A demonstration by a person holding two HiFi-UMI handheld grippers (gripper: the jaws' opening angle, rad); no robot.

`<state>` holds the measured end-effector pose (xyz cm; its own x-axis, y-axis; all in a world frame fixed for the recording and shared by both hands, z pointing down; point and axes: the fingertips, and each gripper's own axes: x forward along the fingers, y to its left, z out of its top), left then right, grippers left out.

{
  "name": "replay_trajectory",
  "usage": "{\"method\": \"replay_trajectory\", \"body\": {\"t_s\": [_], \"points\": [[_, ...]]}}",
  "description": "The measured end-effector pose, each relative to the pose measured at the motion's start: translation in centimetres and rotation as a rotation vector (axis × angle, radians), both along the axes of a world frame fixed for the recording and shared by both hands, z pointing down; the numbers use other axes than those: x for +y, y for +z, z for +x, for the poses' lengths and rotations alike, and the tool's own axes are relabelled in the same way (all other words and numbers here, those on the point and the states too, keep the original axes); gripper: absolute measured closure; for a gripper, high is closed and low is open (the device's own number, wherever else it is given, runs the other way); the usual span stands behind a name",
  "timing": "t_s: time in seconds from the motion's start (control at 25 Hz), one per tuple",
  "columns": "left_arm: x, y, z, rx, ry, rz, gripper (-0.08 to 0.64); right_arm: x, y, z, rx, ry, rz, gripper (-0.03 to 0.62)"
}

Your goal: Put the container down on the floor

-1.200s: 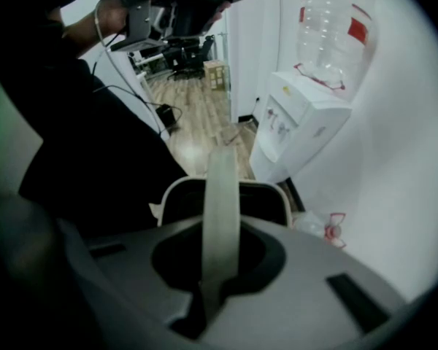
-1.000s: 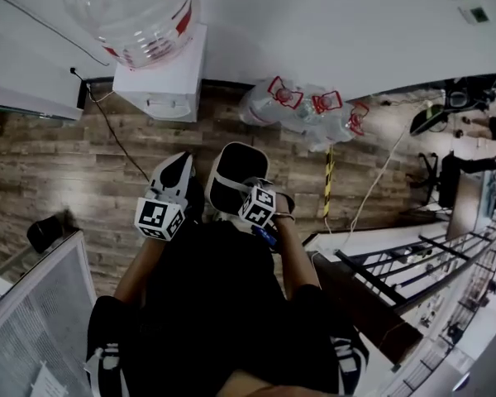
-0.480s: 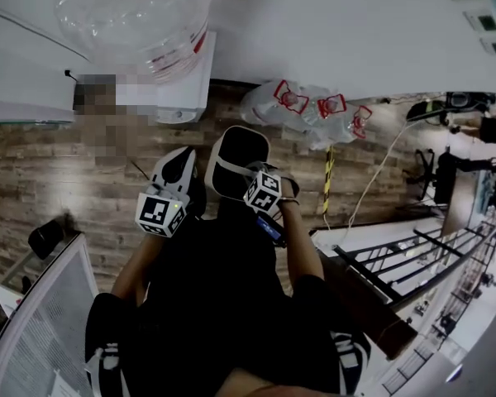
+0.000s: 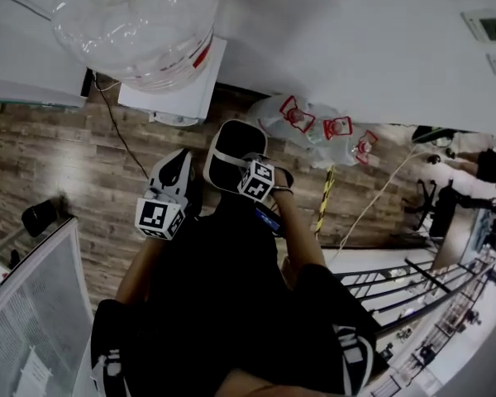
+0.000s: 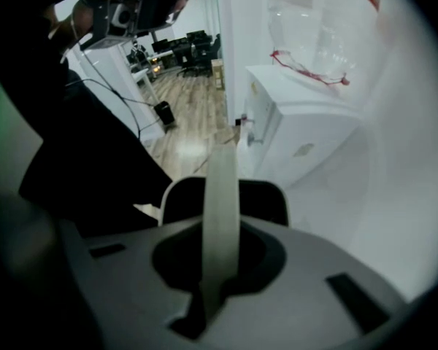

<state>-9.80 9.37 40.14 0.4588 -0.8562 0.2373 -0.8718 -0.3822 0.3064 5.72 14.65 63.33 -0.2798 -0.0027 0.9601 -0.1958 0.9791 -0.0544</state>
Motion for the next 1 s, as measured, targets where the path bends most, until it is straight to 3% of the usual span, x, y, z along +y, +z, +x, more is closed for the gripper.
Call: {"method": "replay_trajectory", "body": {"t_s": [0.48,1.0], "points": [[-4.4,2.3,5.5,-0.03,-0.106,-0.025,0.528,-6.1,6.2,3.2,0.015,-0.116,-0.038,0.56],[-6.4,5.8,9.5,-0.045,-0.058,-0.047,0.528,-11.0,14.9,4.4,0.014,-0.117,-0.01,0.56]]}}
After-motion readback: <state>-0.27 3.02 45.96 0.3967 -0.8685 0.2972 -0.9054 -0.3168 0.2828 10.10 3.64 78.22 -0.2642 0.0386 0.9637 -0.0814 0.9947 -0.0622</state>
